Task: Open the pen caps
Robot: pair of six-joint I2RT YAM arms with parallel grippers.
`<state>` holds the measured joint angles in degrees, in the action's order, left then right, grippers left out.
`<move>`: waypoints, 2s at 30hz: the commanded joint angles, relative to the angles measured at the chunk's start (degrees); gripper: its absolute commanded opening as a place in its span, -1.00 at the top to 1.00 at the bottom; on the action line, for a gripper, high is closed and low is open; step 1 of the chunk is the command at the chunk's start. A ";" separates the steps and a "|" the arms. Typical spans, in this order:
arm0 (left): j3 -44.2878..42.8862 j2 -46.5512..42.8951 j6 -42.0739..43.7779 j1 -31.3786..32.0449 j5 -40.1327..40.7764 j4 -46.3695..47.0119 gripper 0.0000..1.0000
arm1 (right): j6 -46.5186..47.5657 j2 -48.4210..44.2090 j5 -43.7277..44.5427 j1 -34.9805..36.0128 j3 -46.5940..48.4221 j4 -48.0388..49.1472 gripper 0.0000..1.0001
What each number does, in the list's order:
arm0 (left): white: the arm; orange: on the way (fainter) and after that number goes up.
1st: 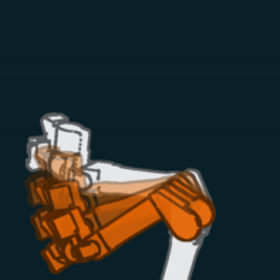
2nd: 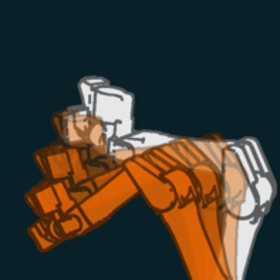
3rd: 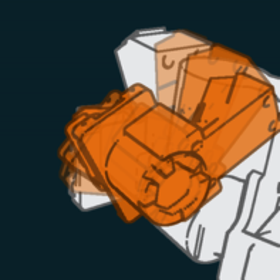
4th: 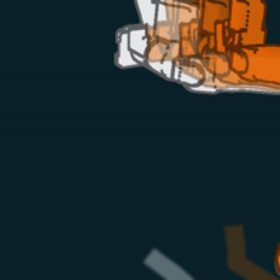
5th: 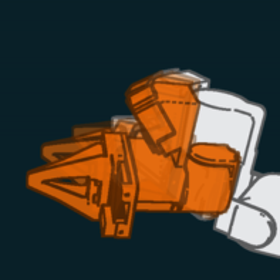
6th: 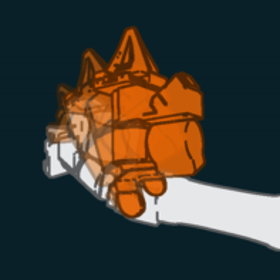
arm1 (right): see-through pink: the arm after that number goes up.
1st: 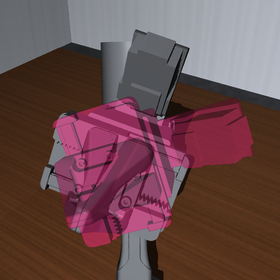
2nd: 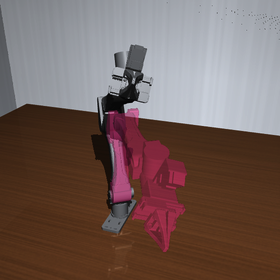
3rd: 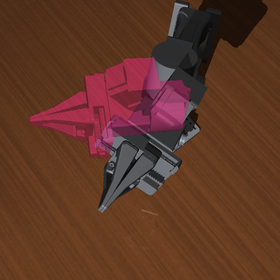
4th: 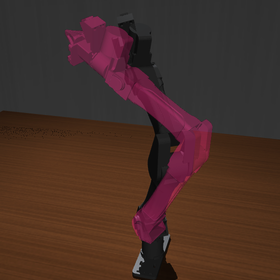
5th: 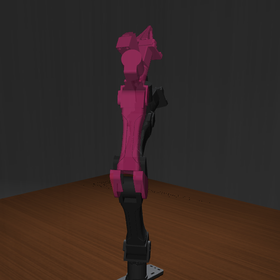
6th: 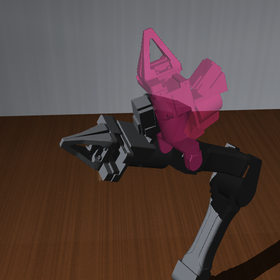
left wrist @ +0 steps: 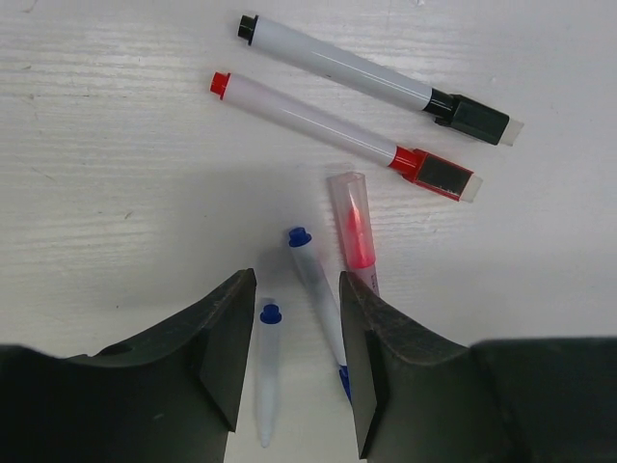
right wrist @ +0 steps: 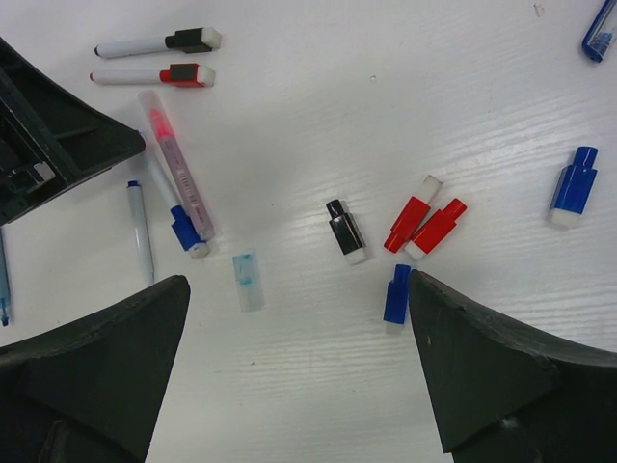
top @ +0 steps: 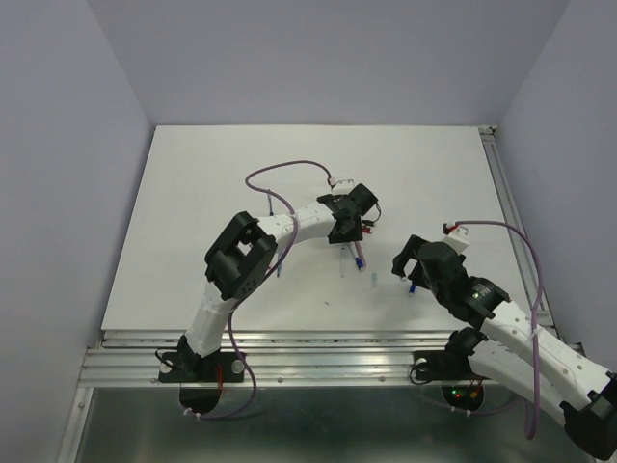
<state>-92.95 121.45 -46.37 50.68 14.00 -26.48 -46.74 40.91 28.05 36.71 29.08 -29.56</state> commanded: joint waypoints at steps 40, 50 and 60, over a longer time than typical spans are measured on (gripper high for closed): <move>-9.80 8.63 -0.74 3.29 5.51 -7.62 0.64 | -1.07 -1.44 4.73 -0.23 -1.66 1.00 -1.00; -11.64 5.56 0.05 3.29 6.57 -7.97 1.00 | -0.81 -1.53 3.50 -0.32 -1.57 1.09 -1.00; -2.87 -7.44 -1.18 3.38 8.68 -3.76 1.00 | 6.57 -6.45 -12.21 -0.32 -2.71 7.22 -1.00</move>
<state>-98.80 124.31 -46.63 53.60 20.60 -31.92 -44.58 36.47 24.60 36.71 28.86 -28.60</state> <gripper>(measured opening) 0.224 0.998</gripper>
